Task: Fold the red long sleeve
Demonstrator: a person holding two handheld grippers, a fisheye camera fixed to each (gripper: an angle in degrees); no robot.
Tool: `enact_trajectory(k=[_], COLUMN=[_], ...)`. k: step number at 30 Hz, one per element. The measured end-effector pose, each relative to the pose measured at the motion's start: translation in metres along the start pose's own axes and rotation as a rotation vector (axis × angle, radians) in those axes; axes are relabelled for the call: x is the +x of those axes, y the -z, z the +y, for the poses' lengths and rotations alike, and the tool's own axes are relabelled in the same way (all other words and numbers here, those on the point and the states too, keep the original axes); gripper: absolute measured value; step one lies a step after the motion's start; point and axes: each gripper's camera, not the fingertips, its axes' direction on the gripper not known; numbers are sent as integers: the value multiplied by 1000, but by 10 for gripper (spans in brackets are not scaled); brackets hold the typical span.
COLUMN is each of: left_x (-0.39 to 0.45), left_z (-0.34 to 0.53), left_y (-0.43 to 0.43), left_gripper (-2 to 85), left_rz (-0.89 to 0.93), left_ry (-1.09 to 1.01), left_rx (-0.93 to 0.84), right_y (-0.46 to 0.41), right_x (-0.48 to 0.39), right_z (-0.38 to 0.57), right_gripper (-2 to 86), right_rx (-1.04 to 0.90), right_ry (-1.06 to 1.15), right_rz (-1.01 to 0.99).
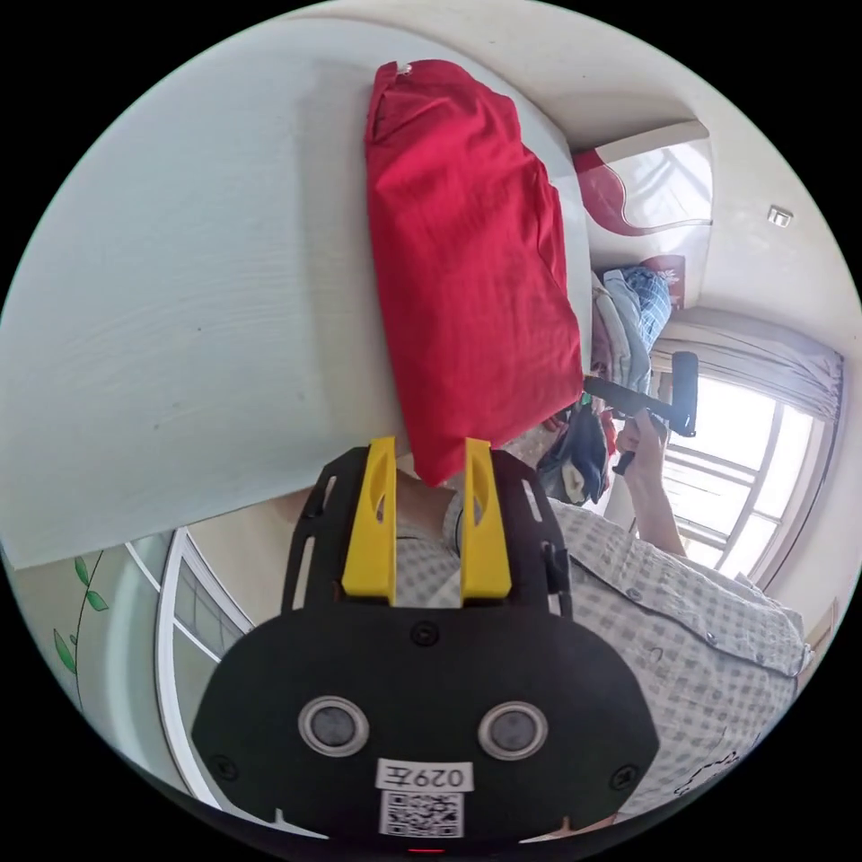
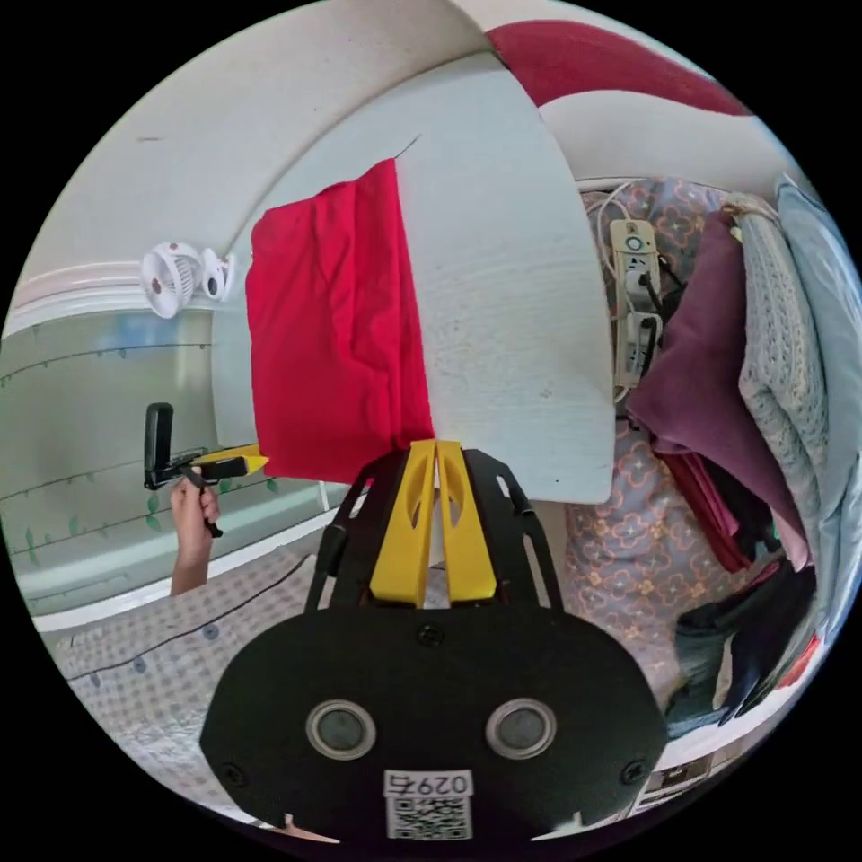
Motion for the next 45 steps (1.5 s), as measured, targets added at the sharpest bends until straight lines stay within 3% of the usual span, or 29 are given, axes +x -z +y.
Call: enact_trajectory(k=[4, 8, 9, 11, 13, 16, 19, 21, 23, 28, 30, 34, 37, 39, 41, 45], left_x=[-13, -38, -41, -49, -52, -60, -71, -74, -71, -51, -46, -37, -27, -19, -7, 15], left_z=[12, 23, 24, 35, 45, 60, 64, 63, 55, 38, 38, 38, 35, 32, 25, 14], left_y=[-6, -24, -26, -32, -33, -37, -45, -49, -59, -80, -78, -71, -67, -65, -64, -64], left_gripper=[110, 120, 119, 110, 110, 109, 112, 112, 116, 87, 52, 12, 1, -2, -4, -5], left_rz=[148, 423, 458, 516, 515, 536, 576, 598, 632, 716, 701, 626, 589, 571, 556, 536], left_ry=[6, 66, 74, 92, 104, 117, 124, 119, 93, 50, 71, 118, 130, 122, 98, 40], left_rx=[62, 171, 185, 237, 273, 314, 358, 397, 373, 314, 328, 304, 262, 230, 171, 71], right_y=[36, -10, -20, -58, -45, -7, -9, -26, -27, 8, 38, 127, 170, 175, 167, 153], right_x=[-24, -74, -79, -83, -84, -102, -101, -88, -59, -30, -13, 73, 150, 192, 233, 267], right_z=[6, -20, -23, -32, -31, -18, -23, -25, -26, 5, 26, 88, 142, 169, 195, 215], right_gripper=[-4, -4, -4, -4, -5, -4, -4, -5, -5, -3, -1, 13, 65, 156, 221, 235], right_rx=[161, -80, -125, -294, -261, -163, -232, -319, -347, -318, -286, -48, 119, 141, 132, 135], right_ry=[175, 459, 492, 463, 435, 583, 619, 595, 489, 508, 530, 382, 149, -20, -164, -272], right_rz=[-186, -314, -316, -111, -143, -210, -206, -131, -260, -274, -325, -393, -344, -346, -474, -637])
